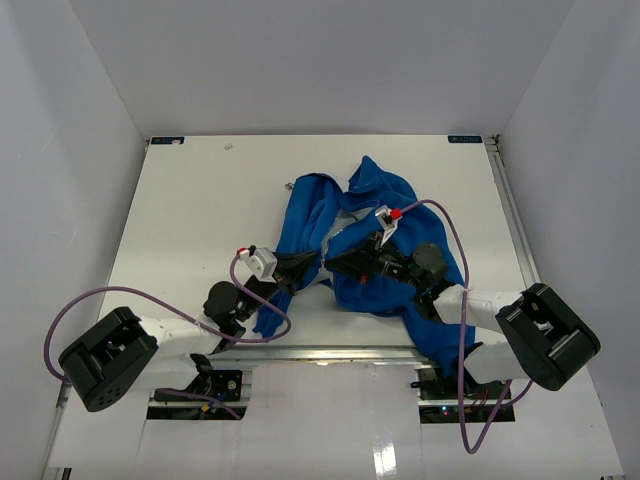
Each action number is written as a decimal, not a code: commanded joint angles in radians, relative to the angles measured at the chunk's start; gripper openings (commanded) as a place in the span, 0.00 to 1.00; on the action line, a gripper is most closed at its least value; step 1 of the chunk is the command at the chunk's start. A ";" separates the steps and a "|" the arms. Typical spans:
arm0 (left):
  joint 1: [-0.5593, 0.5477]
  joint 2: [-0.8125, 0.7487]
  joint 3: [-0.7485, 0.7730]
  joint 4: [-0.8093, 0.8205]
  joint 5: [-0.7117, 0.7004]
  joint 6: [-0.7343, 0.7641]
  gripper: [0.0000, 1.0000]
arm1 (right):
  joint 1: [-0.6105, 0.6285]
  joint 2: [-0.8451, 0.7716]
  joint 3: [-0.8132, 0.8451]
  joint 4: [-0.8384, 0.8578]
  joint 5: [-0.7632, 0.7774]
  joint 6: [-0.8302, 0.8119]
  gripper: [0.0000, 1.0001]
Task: Zip up the jacket
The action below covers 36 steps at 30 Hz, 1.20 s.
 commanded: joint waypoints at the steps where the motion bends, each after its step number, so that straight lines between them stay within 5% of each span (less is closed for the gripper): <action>1: -0.011 -0.023 -0.008 0.145 0.037 0.014 0.00 | 0.005 -0.017 0.026 0.048 0.022 0.022 0.08; 36: -0.011 -0.016 0.022 0.067 0.206 -0.002 0.00 | -0.006 -0.149 0.023 -0.118 0.068 -0.148 0.08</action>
